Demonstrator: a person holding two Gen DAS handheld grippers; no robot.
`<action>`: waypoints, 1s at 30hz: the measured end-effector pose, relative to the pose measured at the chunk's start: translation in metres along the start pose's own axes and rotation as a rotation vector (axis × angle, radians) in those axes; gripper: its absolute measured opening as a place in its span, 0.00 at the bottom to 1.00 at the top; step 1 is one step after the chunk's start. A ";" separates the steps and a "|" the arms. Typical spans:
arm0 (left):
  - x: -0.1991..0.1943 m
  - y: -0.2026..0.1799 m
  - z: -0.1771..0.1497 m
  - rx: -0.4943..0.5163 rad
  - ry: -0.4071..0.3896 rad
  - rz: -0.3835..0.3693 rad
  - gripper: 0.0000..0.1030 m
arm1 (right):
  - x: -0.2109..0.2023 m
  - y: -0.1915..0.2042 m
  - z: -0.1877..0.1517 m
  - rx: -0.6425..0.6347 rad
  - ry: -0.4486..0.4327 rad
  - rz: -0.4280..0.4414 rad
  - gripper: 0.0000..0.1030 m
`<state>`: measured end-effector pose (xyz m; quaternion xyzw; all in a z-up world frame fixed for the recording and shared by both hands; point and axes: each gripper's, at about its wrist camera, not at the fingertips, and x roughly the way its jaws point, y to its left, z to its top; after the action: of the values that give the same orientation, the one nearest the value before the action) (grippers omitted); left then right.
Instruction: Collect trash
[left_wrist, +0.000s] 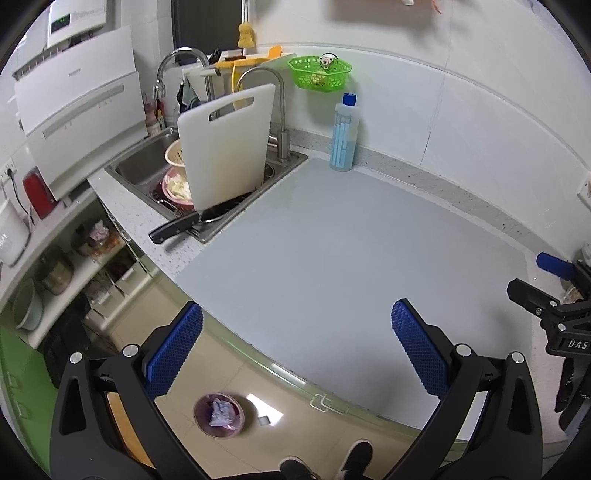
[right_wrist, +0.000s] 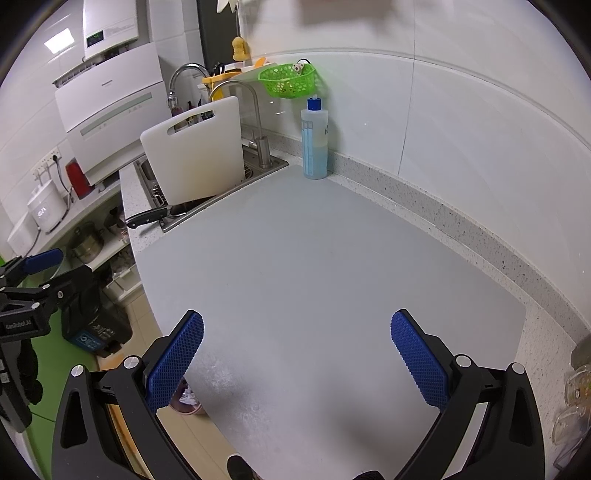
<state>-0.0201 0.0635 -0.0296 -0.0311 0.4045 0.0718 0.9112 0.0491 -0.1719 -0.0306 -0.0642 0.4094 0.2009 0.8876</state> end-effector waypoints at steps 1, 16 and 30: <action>0.000 0.000 0.000 -0.003 0.002 -0.001 0.97 | 0.001 -0.002 0.001 0.001 -0.001 0.001 0.95; 0.006 0.002 0.002 -0.040 0.039 -0.032 0.97 | 0.003 -0.005 0.002 0.007 0.001 0.002 0.95; 0.006 0.008 0.005 -0.050 0.029 -0.050 0.97 | 0.003 -0.004 0.003 0.006 0.003 0.001 0.95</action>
<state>-0.0137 0.0724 -0.0305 -0.0650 0.4148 0.0589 0.9057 0.0545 -0.1738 -0.0310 -0.0614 0.4115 0.2000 0.8871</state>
